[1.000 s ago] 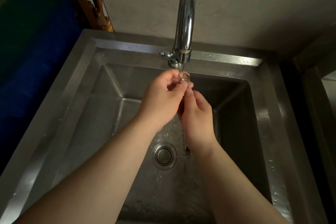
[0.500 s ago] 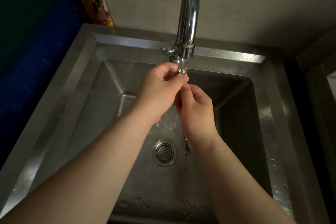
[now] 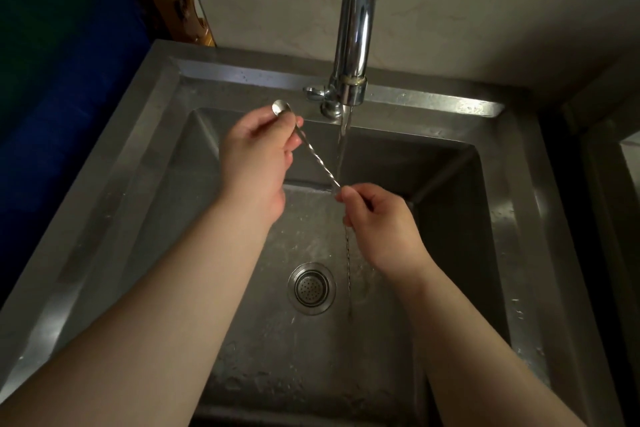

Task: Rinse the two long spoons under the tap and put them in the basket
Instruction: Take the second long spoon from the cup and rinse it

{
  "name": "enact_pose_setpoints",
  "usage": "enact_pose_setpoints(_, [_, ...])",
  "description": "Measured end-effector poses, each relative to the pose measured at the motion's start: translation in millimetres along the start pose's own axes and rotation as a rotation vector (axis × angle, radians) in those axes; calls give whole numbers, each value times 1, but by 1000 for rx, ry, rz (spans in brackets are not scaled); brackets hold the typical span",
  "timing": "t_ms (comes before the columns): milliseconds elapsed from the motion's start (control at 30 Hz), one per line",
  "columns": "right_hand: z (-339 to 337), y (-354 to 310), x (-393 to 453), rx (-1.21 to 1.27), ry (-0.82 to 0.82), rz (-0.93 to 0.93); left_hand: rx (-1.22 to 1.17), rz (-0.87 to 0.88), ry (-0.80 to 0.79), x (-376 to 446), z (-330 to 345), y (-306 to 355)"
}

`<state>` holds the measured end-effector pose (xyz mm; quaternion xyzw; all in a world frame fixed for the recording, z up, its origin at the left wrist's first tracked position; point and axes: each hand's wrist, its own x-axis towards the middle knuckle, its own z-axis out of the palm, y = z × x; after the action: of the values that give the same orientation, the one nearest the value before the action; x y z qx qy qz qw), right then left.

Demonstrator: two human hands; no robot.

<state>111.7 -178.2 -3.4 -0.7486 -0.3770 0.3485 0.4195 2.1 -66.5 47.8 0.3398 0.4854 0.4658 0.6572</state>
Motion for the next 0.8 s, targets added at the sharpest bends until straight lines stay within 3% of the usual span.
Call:
enact_pose_setpoints(200, [1,-25,22,-69,-32,-81,-50,41,43,4,-9,9])
enact_pose_setpoints(400, [-14,-39,41,-501,-137,-226,-190,-198,285,10,-40,-4])
enact_pose_setpoints(567, [-28,-45,47,-683,-194,-260,-331,-327,402,19,-70,-19])
enact_pose_setpoints(700, [-27,-58,47,-554,-133,-353,-422,-432,434,19,-89,-40])
enact_pose_setpoints(800, [-19,-65,44,-292,-89,-273,-476,-540,455,16,-97,-57])
